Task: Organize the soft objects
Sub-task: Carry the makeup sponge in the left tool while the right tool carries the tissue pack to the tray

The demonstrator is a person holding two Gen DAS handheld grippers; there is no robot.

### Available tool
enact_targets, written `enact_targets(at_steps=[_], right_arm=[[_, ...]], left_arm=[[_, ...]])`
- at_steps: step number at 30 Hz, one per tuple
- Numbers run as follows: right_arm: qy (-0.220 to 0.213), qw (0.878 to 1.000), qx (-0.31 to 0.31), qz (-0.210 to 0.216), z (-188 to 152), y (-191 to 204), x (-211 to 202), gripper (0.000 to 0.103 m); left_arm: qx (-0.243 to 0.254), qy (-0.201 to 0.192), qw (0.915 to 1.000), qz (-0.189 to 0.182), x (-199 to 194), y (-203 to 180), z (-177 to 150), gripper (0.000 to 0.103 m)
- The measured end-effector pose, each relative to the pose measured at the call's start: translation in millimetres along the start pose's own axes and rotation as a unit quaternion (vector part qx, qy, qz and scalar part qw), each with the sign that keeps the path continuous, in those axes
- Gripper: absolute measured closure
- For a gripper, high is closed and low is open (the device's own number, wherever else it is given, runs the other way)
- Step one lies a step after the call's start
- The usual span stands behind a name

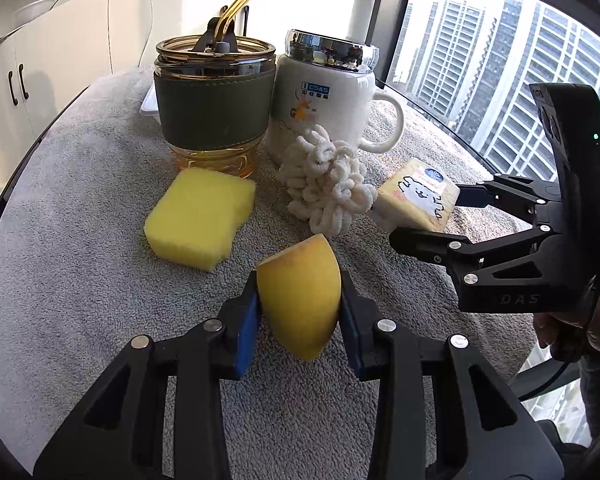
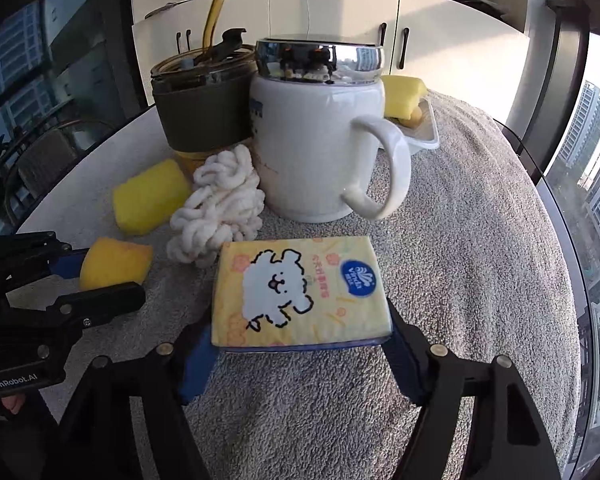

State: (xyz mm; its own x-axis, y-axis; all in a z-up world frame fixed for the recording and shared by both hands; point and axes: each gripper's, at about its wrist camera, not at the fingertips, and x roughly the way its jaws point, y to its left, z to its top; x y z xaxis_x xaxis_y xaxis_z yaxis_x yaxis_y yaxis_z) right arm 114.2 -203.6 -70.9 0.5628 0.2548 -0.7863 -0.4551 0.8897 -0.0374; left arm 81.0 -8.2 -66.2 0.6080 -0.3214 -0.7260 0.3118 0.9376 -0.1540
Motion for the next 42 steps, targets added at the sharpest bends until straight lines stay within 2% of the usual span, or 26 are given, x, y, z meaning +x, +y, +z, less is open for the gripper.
enact_targets(at_steps=[13,19,23,27,31,38,42], right_arm=[[-0.014,1.0,-0.002,0.004,3,-8,-67,0.028],[-0.025,1.0,-0.007,-0.002,12,-10,-79,0.028],[-0.038,0.999,-0.003,-0.011,22,-23,-90,0.028],[-0.053,0.998,-0.002,-0.029,40,-41,-102,0.028],[-0.069,0.997,-0.013,-0.042,62,-56,-111,0.028],[-0.078,0.994,-0.056,-0.055,120,-84,-105,0.028],[-0.071,0.994,-0.063,-0.051,161,-108,-88,0.028]], left_arm=[[-0.007,-0.036,0.9993,0.007,-51,19,13,0.07],[-0.009,-0.049,0.9988,0.005,-64,26,22,0.07],[-0.008,-0.063,0.9978,0.02,-76,37,35,0.07],[0.0,-0.082,0.9959,0.038,-89,55,59,0.07],[0.006,-0.092,0.995,0.039,-95,70,84,0.07],[0.055,-0.102,0.9913,0.063,-84,91,148,0.07],[0.069,-0.093,0.9916,0.056,-62,107,188,0.069]])
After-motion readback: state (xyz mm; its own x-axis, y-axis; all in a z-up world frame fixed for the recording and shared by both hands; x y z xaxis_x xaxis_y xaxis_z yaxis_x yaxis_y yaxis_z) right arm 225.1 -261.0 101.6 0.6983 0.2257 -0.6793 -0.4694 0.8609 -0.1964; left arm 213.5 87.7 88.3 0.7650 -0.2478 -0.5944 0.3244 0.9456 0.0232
